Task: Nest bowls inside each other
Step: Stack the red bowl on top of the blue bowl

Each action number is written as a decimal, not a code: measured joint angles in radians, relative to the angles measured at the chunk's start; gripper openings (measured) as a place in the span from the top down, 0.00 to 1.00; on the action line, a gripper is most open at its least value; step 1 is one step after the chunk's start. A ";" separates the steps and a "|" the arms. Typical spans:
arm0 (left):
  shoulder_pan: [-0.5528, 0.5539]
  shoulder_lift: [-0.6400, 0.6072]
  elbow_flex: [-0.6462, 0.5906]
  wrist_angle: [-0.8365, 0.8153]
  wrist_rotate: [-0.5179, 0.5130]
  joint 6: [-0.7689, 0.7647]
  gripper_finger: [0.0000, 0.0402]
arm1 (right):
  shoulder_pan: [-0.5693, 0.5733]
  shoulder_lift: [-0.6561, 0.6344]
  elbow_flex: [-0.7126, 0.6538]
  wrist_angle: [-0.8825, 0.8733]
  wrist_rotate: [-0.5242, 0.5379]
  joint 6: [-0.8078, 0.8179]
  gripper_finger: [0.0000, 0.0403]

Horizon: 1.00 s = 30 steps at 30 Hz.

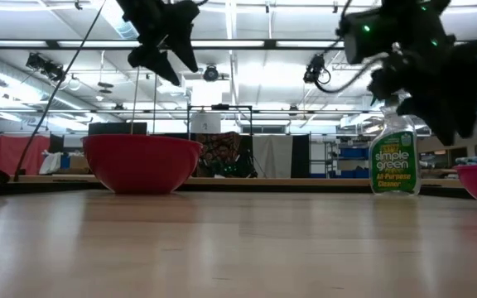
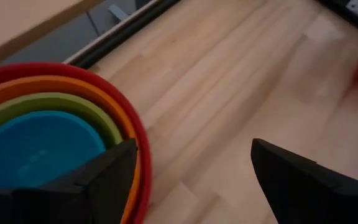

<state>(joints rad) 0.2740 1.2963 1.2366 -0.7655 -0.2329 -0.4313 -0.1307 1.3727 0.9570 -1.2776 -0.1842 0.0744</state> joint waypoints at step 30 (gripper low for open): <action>-0.064 -0.005 0.000 0.015 -0.036 -0.056 0.21 | 0.059 0.000 -0.227 0.215 0.050 0.085 0.94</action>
<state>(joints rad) 0.2104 1.2912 1.2366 -0.7509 -0.2690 -0.4870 -0.0719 1.3724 0.7303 -1.0622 -0.1342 0.1594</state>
